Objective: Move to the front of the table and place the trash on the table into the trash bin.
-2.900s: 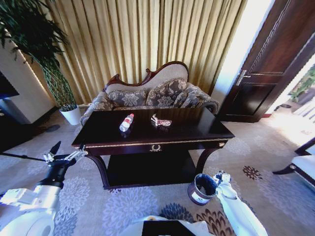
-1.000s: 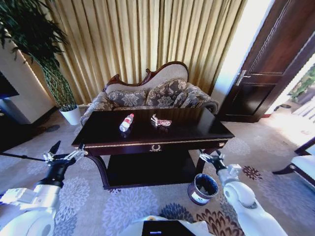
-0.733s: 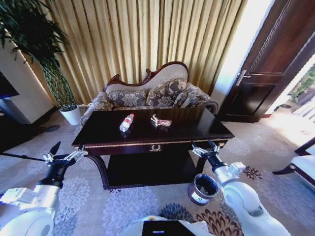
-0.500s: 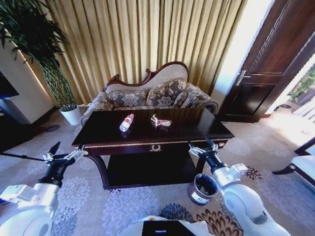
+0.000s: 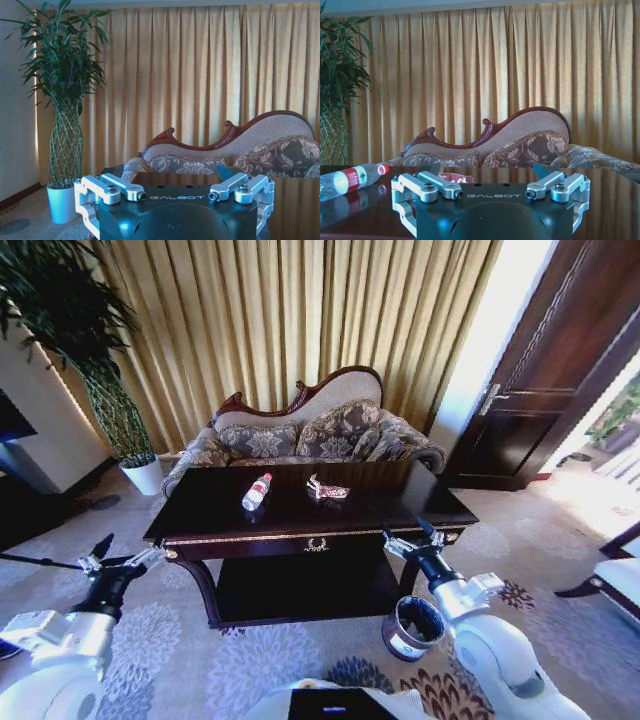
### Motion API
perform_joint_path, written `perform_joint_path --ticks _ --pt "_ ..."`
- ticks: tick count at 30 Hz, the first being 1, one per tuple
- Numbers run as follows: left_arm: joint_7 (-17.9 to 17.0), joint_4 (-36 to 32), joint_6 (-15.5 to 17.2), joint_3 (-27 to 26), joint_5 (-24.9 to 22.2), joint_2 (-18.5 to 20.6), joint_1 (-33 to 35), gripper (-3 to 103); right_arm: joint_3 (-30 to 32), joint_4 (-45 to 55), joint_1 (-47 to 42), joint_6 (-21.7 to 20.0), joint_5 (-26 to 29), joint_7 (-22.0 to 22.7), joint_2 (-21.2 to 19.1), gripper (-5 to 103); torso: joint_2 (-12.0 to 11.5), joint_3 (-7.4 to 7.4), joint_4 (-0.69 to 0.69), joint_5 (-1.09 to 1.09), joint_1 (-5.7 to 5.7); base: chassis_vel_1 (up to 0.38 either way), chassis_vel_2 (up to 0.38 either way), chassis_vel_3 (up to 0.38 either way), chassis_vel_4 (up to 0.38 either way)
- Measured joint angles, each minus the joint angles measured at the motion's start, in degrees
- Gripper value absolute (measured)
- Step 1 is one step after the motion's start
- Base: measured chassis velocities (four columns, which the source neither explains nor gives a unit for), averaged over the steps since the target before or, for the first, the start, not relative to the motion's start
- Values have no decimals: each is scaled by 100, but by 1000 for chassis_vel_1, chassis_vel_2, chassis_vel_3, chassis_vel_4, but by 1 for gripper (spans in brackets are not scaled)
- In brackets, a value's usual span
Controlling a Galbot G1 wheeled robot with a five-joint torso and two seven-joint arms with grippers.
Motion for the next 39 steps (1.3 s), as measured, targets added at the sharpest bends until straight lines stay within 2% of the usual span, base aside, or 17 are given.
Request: perform_joint_path --ticks 16,21,25,27,28,31,34,37,39 --pt "1 -2 -26 26 30 -68 39 100 -51 -6 -12 12 -161 0 3 100 0 0 0 0 1 -99 97 97 -98" --pt "4 -2 -46 27 21 -78 44 100 -110 7 10 -134 -145 6 -109 100 -1 0 -1 0 2 -79 91 77 -98" --pt "6 -2 -55 68 -9 -82 43 100 -298 -22 234 -318 243 18 -365 100 -2 1 -1 0 3 -27 35 25 -27" --pt "8 -2 -73 71 -14 -79 56 100 -460 -114 579 -447 664 108 -642 100 -1 0 -1 1 2 0 0 0 0" --pt "8 -2 -73 71 -14 -79 56 100 -460 -114 579 -447 664 108 -642 100 -1 0 -1 1 2 0 0 0 0" --pt "27 -2 -233 28 -8 -96 158 100 -712 -415 1212 -580 1181 120 -1121 100 1 -1 1 1 -1 0 0 0 0" --pt "33 -2 -263 8 -7 -107 188 100 -782 -506 1361 -611 1270 80 -1242 100 1 -1 1 1 -1 0 0 0 0" --pt "43 -1 -348 -35 -1 -181 257 100 -1228 -982 2154 -796 1633 -82 -1831 100 0 0 0 1 1 0 0 0 0" --pt "45 -1 -350 -35 0 -192 254 100 -1298 -1038 2254 -811 1673 -91 -1908 100 0 0 1 1 1 0 0 0 0"
